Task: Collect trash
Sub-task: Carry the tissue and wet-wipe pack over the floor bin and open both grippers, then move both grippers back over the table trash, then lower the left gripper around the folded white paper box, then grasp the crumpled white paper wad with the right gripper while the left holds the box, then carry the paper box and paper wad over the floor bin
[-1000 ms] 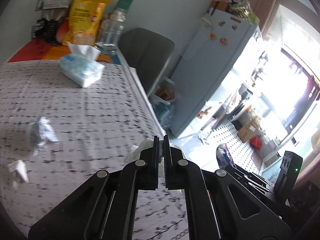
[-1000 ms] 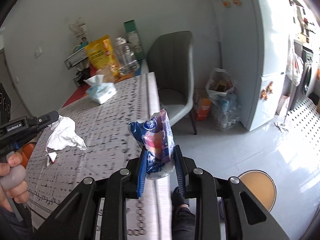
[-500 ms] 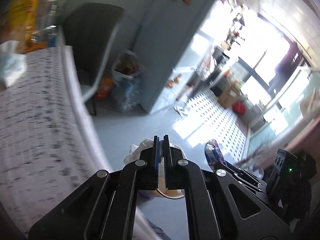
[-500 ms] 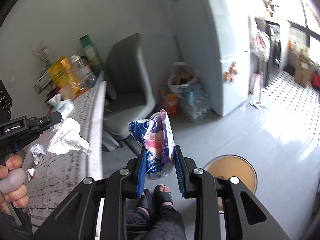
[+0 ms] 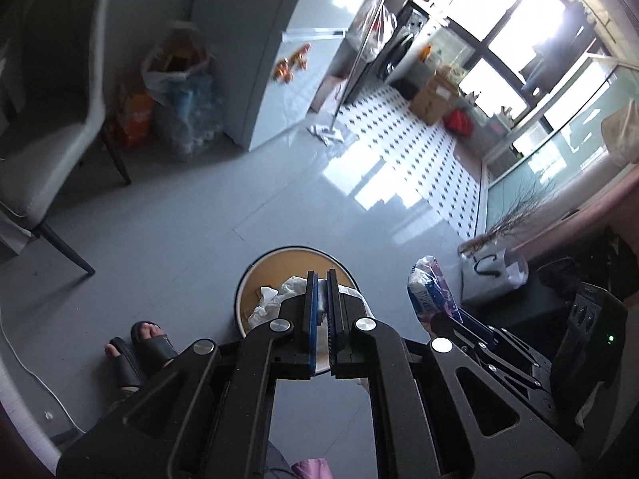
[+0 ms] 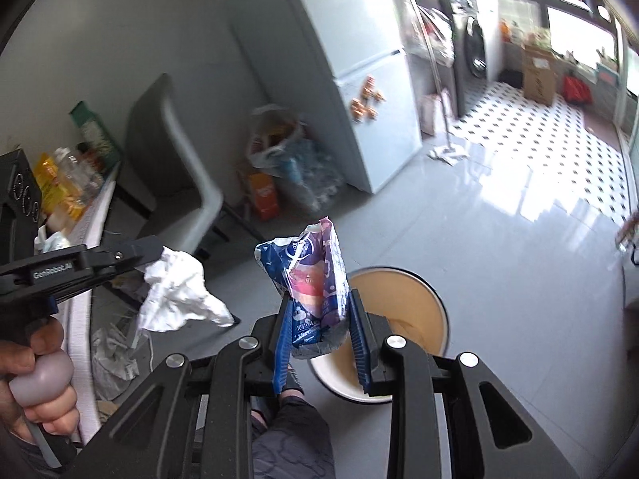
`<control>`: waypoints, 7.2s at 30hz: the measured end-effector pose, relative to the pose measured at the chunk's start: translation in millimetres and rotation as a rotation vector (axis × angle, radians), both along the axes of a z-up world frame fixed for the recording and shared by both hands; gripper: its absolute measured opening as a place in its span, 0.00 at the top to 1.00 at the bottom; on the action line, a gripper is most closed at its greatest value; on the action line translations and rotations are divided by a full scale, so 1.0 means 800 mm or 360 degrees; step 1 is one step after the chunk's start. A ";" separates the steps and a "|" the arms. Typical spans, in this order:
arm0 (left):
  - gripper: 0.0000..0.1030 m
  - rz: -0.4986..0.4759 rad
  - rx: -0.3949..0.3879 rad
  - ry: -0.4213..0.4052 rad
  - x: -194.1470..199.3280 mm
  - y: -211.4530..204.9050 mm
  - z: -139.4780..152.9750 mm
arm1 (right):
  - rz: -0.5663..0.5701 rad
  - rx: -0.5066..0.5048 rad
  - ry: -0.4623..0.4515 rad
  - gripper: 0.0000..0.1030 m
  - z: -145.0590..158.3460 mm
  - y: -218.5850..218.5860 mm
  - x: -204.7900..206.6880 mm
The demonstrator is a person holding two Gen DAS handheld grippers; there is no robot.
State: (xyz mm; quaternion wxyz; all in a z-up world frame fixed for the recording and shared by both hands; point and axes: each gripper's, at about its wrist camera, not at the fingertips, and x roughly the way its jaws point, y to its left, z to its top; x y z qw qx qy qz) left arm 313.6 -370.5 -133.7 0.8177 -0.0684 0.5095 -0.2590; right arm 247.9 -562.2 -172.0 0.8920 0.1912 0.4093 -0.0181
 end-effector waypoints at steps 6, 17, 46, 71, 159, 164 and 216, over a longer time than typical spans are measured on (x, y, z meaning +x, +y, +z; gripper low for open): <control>0.57 -0.0104 -0.0001 0.0142 0.022 -0.048 -0.056 | -0.0090 0.0018 0.0090 0.74 -0.044 -0.033 0.004; 0.19 0.0062 -0.0089 0.0010 0.022 0.003 -0.004 | -0.0103 0.0044 0.0181 0.74 -0.092 -0.032 0.032; 0.06 0.0718 -0.0139 -0.0429 -0.141 0.356 0.136 | 0.0153 0.0015 -0.0160 0.08 0.067 0.146 0.000; 0.06 0.1193 -0.0189 -0.0452 -0.281 0.563 0.122 | 0.0613 0.0006 -0.0283 0.08 0.142 0.362 -0.027; 0.71 0.1502 0.0092 -0.0301 -0.296 0.691 0.052 | 0.1106 -0.0065 -0.0215 0.08 0.131 0.558 -0.026; 0.71 0.1556 0.0066 -0.0355 -0.315 0.705 0.065 | 0.1166 -0.0096 -0.0239 0.08 0.139 0.587 -0.023; 0.71 0.1631 -0.0033 -0.0541 -0.346 0.696 0.132 | 0.1361 -0.0146 -0.0179 0.80 0.156 0.600 -0.026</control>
